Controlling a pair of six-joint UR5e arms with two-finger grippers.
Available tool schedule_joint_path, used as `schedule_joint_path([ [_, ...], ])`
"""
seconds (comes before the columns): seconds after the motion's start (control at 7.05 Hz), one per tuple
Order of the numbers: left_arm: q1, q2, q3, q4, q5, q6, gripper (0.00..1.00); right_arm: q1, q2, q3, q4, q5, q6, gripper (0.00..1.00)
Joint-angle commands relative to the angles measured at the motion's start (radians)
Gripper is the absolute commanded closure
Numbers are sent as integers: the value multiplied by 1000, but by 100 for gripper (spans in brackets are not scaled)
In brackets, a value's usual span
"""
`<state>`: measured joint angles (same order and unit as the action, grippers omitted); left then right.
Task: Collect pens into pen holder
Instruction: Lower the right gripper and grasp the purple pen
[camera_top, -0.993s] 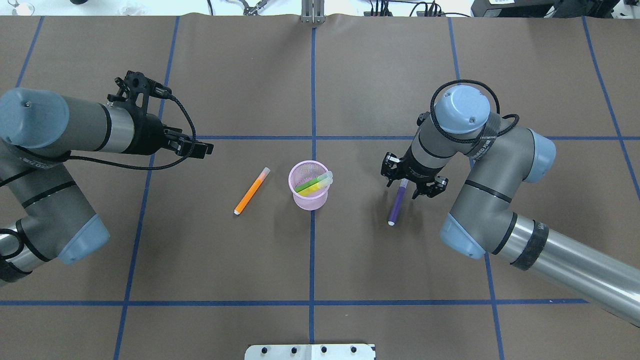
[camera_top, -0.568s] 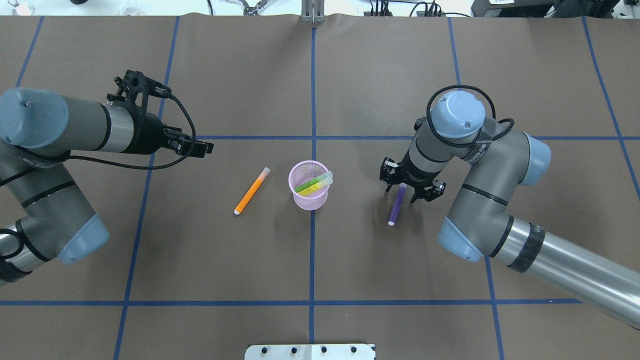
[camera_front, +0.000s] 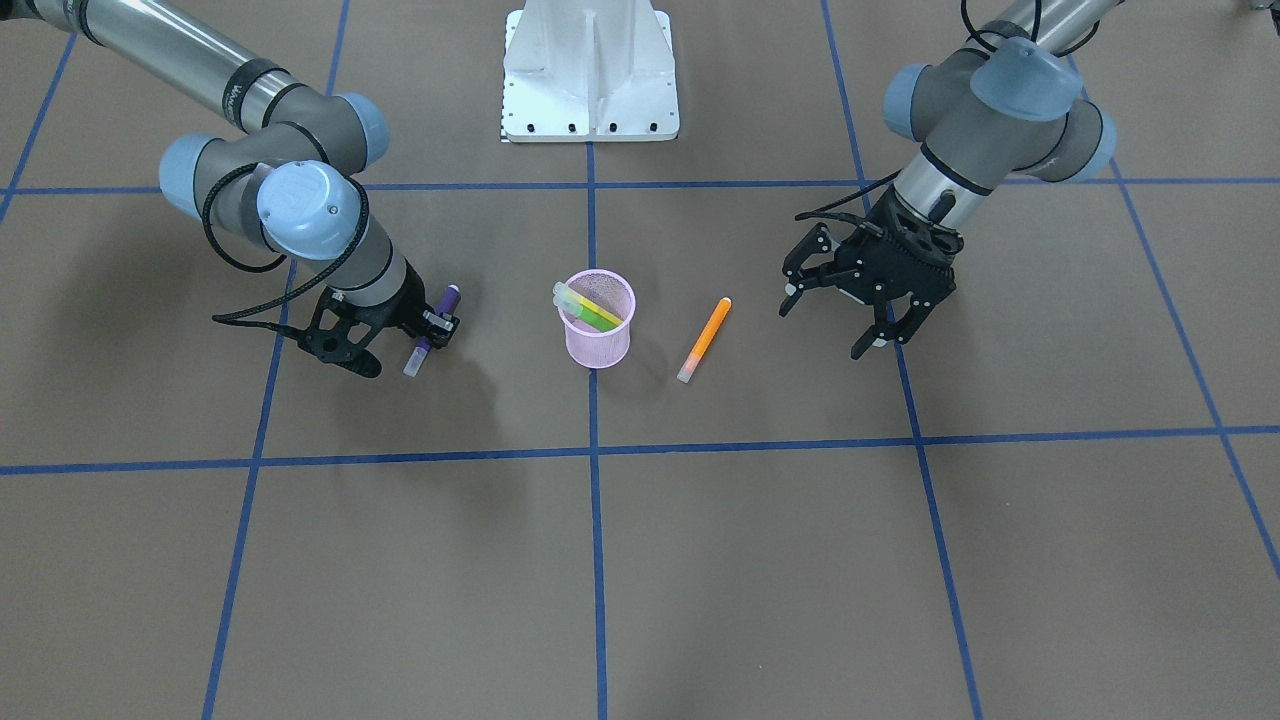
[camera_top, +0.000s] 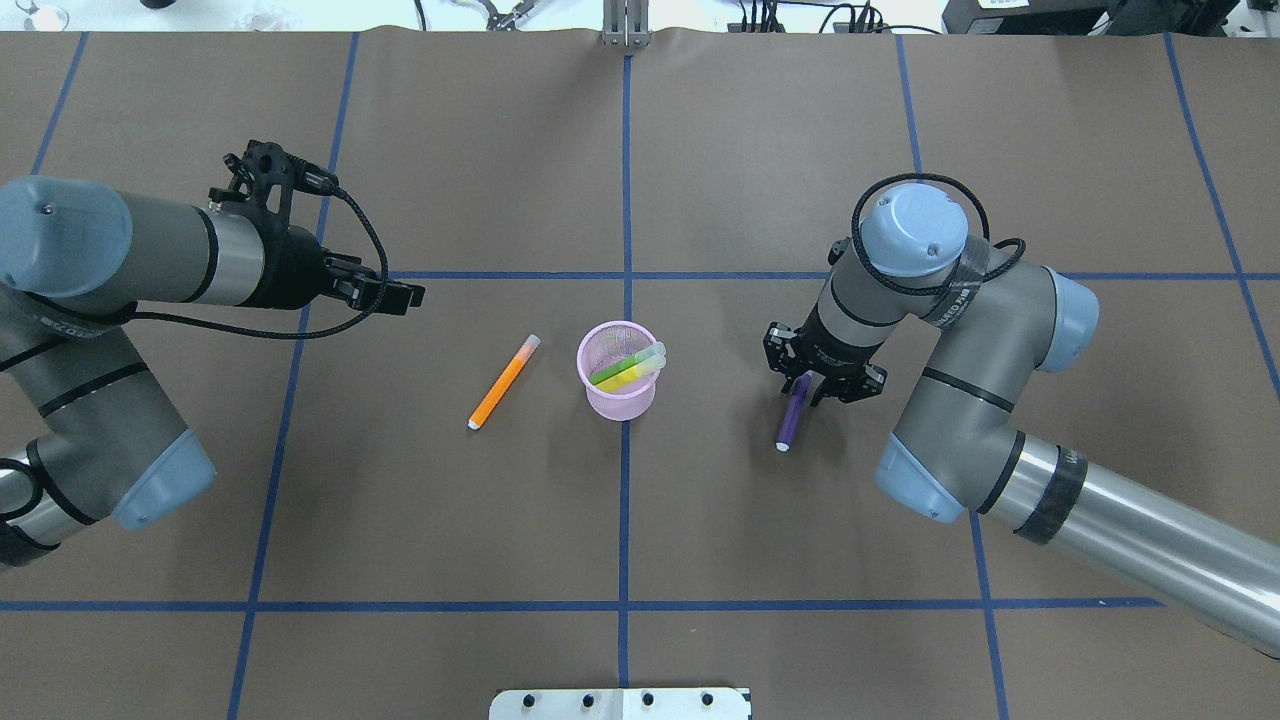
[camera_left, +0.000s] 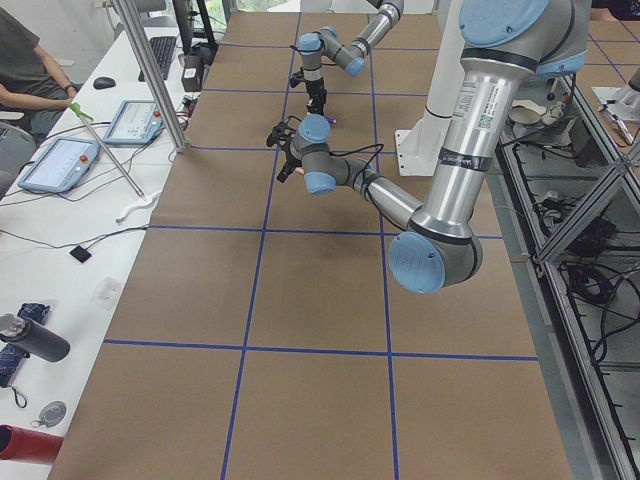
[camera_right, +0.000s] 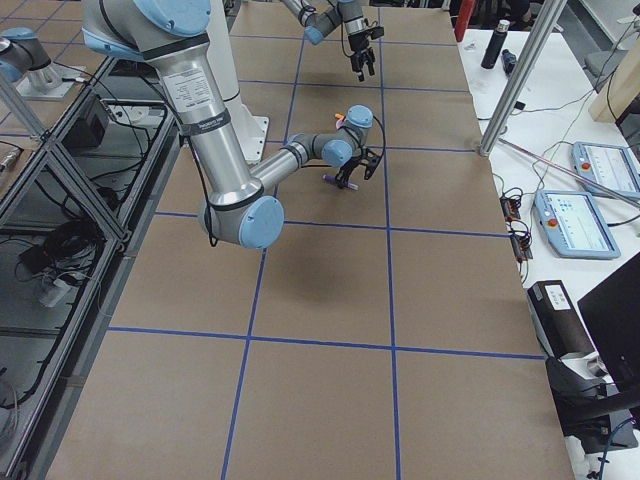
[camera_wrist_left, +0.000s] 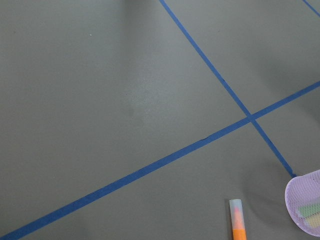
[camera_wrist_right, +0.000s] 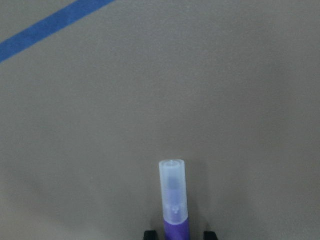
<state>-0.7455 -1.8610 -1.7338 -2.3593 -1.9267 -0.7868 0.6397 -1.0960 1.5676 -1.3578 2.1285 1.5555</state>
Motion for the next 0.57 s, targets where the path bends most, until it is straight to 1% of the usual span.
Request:
schedule_joint_path([
  [0.0,0,2,-1,0,0,0,0,0,4,-1,2,5,1,75],
  [0.14,0,3,-1,0,0,0,0,0,4,0,2,7,1,100],
  [0.43,1,3,0,0,0,-3,0,1,1,9,5,14,0,100],
])
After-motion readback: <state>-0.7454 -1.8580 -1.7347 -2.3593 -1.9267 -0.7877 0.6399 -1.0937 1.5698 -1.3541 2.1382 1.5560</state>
